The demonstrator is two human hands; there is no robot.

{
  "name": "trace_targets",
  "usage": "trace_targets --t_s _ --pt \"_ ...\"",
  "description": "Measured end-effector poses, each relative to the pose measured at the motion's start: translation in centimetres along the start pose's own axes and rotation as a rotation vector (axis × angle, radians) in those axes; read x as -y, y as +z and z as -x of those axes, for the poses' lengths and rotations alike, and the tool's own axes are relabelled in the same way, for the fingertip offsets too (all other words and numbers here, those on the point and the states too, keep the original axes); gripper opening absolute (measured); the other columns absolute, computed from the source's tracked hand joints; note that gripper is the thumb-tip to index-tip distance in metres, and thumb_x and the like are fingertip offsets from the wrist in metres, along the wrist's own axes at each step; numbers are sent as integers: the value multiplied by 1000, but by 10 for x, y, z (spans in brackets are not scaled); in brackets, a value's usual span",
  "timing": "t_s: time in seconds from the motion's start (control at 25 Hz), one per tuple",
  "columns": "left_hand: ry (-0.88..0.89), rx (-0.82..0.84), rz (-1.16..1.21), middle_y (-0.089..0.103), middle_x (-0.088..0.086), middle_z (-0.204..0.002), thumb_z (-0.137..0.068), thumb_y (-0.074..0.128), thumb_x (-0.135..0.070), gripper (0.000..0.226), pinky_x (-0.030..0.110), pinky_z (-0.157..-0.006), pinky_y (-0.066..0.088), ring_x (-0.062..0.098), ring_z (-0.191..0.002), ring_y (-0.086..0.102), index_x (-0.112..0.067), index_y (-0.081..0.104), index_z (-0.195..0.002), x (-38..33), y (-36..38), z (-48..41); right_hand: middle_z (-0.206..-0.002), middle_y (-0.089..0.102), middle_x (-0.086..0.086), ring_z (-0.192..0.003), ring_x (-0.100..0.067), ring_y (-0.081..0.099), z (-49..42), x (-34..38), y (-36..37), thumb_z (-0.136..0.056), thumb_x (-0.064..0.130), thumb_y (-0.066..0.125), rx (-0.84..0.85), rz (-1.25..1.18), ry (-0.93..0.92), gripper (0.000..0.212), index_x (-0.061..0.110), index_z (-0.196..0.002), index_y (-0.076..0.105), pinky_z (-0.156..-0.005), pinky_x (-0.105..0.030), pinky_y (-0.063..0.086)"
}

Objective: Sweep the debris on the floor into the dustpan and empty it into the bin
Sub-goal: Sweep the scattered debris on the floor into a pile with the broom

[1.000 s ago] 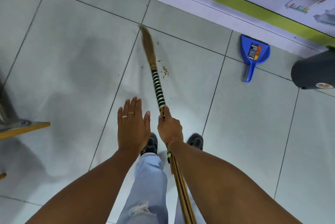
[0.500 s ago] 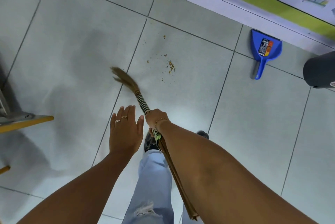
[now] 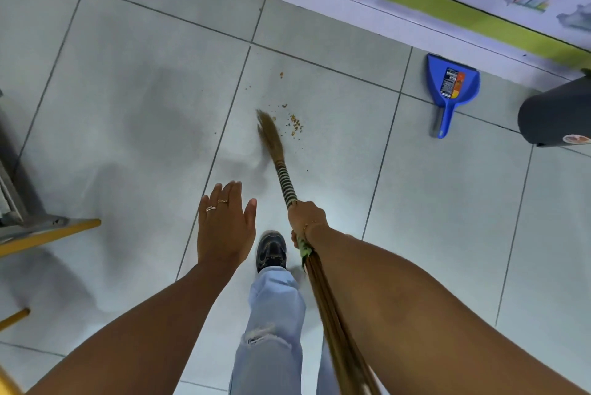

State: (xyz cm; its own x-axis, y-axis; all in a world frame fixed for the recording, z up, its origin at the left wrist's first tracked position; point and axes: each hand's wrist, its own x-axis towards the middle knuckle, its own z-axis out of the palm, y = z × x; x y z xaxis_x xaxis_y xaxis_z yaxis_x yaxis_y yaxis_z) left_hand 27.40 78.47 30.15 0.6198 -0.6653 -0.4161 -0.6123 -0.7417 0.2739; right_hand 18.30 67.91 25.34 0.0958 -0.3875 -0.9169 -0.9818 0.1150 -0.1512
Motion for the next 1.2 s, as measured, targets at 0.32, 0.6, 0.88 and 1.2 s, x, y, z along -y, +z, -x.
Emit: trace_targets --t_s 0.32,0.6,0.88,1.2 --pt "86 13 -19 59 23 -126 -95 42 -29 43 52 -109 33 38 -125 47 0 48 -126 -57 -31 -24 -114 62 -20 -101 -37 61 29 -41 -54 -99 32 33 -52 344 -230 37 12 -129 45 -76 -37 46" --pt "55 143 -84 69 23 -103 -87 34 -36 50 47 -85 53 39 -97 65 1 60 -106 -127 16 -38 -125 58 -17 -110 -34 60 -25 -86 -121 -96 10 35 125 696 -275 45 12 -140 41 -87 -41 50" --pt "-25 227 -36 71 19 -109 -88 30 -36 53 52 -93 49 38 -111 61 1 61 -112 -226 60 -65 -127 58 -13 -115 -35 57 -97 -105 -240 -94 21 41 55 816 -228 38 11 -129 54 -90 -43 48" --pt "-133 137 -40 64 19 -121 -90 30 -36 52 53 -101 41 37 -121 54 0 54 -121 -262 60 -102 -124 58 -13 -112 -35 57 -127 -85 -293 -95 16 36 13 901 -408 39 16 -133 48 -88 -41 48"
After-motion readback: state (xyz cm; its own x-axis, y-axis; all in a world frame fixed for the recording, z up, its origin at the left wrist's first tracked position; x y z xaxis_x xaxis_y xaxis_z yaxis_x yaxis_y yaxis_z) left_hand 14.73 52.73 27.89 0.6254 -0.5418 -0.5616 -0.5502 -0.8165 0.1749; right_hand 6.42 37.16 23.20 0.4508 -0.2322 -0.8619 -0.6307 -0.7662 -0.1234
